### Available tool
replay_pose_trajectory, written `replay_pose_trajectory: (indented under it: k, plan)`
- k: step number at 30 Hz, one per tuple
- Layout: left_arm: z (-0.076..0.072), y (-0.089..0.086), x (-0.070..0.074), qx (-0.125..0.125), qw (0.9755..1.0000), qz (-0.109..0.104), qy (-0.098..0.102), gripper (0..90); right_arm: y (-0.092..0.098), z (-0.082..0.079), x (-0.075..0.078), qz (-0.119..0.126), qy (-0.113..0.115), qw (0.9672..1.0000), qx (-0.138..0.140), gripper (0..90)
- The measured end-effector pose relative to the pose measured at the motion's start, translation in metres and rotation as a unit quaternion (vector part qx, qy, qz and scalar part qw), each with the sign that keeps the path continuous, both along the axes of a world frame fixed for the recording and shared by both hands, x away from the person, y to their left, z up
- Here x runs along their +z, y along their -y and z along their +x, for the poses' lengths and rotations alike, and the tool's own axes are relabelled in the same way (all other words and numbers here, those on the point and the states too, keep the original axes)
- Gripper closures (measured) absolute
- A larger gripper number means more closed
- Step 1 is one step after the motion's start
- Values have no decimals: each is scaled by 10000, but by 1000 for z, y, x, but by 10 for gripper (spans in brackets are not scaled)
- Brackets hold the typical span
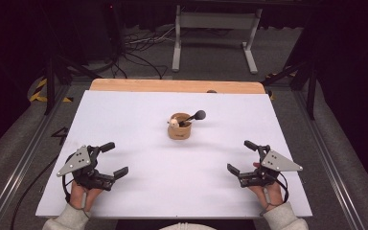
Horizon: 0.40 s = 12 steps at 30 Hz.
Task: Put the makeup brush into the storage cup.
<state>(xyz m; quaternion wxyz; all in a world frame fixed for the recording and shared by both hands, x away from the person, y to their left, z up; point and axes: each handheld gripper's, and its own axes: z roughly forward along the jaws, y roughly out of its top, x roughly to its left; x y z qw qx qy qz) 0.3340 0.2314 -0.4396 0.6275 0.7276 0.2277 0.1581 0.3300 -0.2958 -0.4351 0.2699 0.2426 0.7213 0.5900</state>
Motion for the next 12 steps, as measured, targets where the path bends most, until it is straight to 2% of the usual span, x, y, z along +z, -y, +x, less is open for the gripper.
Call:
replay_pose_trajectory:
  k: [3,5,12]
  plan:
    - [1,1,-5,16,9999,-4,108,3,1,0,-1,-4,-25,10000,-14,0]
    - [1,2,-7,-11,10000,-33,20,3,1,0,-2,3,-44,10000,-7,0]
    - [2,3,-8,13,10000,-4,38,0,2,1,-3,-6,-52,10000,4,0]
